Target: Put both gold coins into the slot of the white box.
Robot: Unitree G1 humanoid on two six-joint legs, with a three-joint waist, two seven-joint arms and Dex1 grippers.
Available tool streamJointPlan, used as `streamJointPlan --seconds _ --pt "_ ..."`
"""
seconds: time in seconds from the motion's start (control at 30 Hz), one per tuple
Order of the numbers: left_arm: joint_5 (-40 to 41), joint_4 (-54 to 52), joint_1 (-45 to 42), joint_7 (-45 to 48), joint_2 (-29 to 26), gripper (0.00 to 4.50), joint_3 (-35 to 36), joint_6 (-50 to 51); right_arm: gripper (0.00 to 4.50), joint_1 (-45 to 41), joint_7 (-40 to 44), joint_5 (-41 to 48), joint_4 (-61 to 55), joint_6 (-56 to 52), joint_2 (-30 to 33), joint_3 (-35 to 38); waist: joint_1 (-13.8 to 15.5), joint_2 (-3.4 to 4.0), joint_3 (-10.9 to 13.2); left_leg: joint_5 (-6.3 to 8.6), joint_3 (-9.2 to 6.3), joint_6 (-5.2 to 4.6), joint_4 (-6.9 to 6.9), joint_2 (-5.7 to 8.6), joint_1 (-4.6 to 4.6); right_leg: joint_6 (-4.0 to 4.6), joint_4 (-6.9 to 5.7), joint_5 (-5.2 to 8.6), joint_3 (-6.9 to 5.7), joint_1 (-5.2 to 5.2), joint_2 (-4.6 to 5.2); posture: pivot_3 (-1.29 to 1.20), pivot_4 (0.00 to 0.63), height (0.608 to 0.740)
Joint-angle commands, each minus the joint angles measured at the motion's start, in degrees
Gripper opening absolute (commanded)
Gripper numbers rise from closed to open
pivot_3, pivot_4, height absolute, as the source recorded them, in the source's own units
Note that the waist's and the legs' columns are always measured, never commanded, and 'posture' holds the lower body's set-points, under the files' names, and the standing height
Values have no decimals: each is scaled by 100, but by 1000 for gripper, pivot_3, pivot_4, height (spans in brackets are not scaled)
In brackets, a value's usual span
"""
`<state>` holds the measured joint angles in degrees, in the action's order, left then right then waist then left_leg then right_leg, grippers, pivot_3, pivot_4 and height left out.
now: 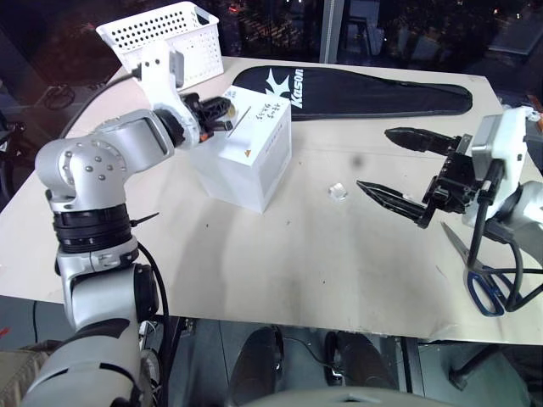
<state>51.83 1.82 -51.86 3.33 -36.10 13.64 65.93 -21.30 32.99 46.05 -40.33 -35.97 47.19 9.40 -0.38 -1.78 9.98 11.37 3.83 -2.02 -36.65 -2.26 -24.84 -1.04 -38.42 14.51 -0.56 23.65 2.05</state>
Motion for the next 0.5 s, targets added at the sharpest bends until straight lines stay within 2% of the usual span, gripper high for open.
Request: streamJointPlan --seconds 0.03,0.23,0.5 --pt "-24 -47 -174 139 43 0 136 178 4387 27 -86 -104 -274 138 -82 69 2 0 0 0 0 0 0 0 1 0 0 0 0 -1 0 0 150 740" --pt "-117 116 -338 211 263 0 239 277 4387 139 -161 -133 -426 83 -161 132 27 -1 0 0 0 0 -1 1 0 8 0 -5 -2 -2 6 0 150 740" --pt "-808 -53 -258 595 113 0 -221 64 4387 209 -194 -177 -472 71 -140 161 26 -1 0 0 1 1 -1 2 4 14 -4 -9 -3 -2 3 0 150 740"
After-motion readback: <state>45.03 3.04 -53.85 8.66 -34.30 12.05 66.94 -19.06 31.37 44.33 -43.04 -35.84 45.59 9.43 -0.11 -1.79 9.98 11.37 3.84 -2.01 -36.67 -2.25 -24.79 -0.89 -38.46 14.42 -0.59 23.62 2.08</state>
